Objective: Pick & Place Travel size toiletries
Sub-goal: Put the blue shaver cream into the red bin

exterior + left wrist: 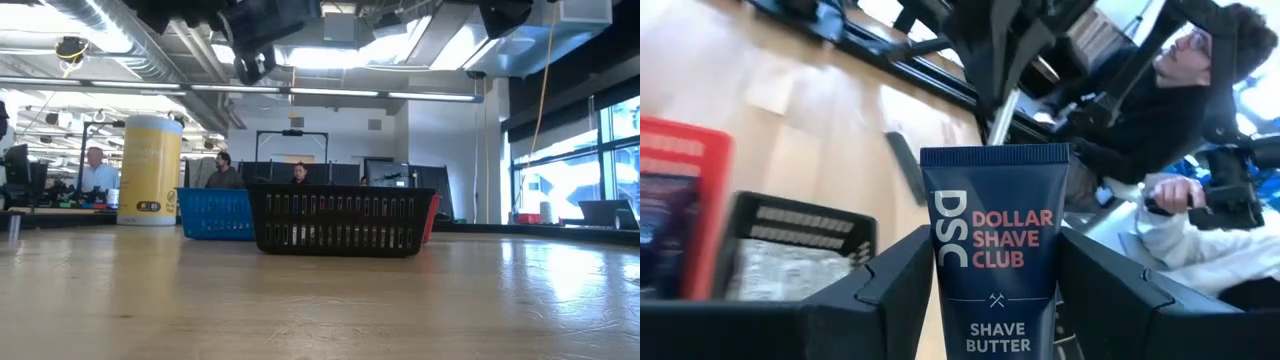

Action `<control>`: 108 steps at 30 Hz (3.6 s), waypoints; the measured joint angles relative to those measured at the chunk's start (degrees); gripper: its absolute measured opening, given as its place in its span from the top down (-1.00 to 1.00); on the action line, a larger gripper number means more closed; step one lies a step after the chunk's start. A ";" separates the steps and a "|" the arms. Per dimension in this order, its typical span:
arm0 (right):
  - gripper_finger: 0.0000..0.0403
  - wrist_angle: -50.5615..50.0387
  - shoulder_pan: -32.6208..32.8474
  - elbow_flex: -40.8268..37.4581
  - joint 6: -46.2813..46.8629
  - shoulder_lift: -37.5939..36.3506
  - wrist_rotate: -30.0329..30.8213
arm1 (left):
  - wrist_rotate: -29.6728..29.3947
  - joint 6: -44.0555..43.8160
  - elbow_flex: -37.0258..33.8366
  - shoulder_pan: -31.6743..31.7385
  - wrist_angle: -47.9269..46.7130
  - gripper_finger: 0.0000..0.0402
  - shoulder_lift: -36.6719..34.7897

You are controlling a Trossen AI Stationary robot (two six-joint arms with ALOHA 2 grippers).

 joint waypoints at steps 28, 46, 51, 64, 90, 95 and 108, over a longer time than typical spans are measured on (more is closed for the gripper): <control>-0.02 10.05 -2.11 0.00 -8.19 5.51 -4.94 | 12.96 -2.89 14.83 -5.41 11.46 0.01 25.53; 0.47 10.08 -3.57 0.00 -8.35 5.51 -6.38 | 14.34 -1.77 16.96 -2.90 11.40 0.01 27.35; 0.75 10.05 -4.34 0.00 -6.84 5.51 -6.58 | 14.36 -1.79 16.96 -2.88 11.37 0.01 27.35; 0.98 10.04 -4.40 0.00 -6.79 5.51 -8.39 | 14.03 -1.35 16.98 -2.90 11.42 0.01 27.33; 1.00 3.41 -5.54 0.00 3.74 5.51 -10.67 | 17.26 0.02 17.02 3.97 4.24 -0.26 22.57; 1.00 -0.70 -8.57 0.00 8.27 5.49 -9.09 | 5.27 7.04 17.00 3.98 -5.75 -0.26 16.70; 1.00 -1.47 -22.22 0.00 15.94 5.49 -16.12 | -38.82 15.59 16.94 -3.97 -17.66 -0.26 4.16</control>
